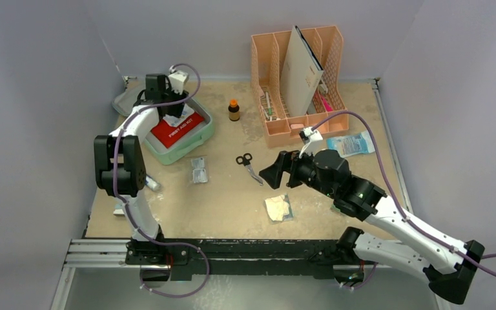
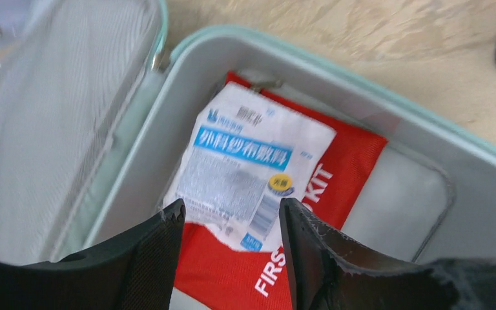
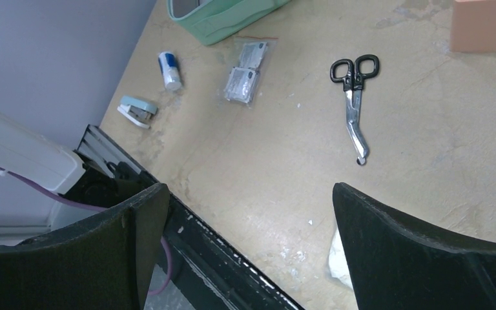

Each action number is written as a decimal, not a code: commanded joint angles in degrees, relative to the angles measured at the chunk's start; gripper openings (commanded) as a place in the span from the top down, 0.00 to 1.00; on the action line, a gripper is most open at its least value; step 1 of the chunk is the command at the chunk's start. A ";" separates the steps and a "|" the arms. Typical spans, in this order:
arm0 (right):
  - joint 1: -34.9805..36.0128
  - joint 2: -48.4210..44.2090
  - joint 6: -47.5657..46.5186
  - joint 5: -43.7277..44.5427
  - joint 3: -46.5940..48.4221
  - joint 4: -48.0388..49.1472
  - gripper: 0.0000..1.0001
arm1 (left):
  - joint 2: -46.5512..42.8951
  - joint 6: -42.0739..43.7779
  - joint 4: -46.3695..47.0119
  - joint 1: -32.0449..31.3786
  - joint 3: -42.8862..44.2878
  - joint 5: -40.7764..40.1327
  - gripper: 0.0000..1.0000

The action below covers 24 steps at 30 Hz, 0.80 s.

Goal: Organize the medicine kit
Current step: Adjust the medical item in the medicine box.

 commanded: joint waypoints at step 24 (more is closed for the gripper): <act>0.15 -1.03 -0.28 2.99 2.29 0.26 0.01 | 2.23 -25.73 10.28 5.45 -7.03 -2.87 0.37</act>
